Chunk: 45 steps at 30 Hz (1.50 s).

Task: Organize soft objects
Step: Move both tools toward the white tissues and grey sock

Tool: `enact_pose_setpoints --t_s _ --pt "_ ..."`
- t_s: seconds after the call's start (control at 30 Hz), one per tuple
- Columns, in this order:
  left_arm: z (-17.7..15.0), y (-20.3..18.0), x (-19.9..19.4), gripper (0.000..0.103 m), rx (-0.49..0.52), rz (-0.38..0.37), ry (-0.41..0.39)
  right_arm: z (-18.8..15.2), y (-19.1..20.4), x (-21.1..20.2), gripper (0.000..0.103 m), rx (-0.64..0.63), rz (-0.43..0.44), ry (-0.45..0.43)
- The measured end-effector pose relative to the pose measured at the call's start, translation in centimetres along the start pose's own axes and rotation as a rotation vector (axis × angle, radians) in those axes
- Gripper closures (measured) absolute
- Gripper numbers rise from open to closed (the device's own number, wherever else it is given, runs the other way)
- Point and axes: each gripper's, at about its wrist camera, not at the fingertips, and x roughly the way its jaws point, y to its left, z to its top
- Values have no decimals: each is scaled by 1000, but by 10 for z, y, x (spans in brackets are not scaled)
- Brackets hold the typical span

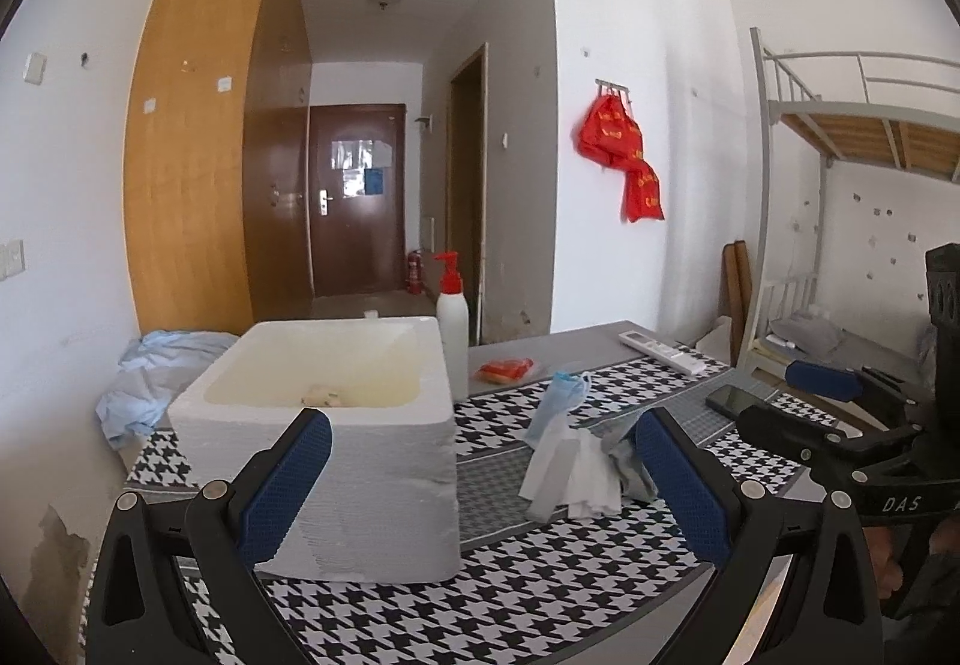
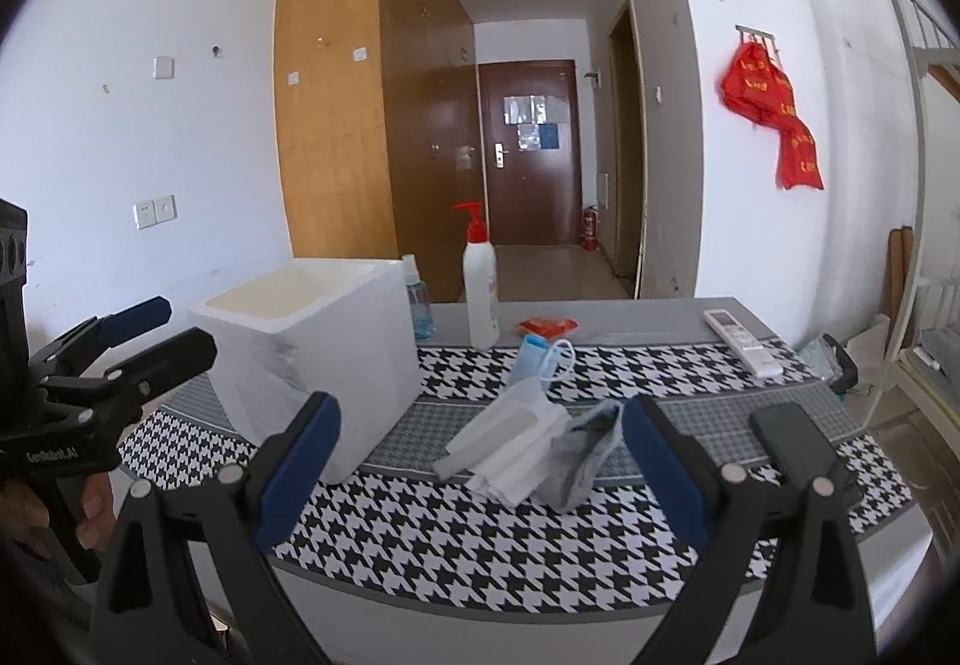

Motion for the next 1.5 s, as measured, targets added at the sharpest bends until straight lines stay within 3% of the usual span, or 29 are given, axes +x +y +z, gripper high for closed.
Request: enact_pose_setpoints --t_s 0.57,1.5 --pt "-10 -21 21 1 20 -59 58 -13 -21 -2 6 36 -46 34" --pt "-24 -58 70 1 75 -122 177 -22 -61 19 6 92 -50 96"
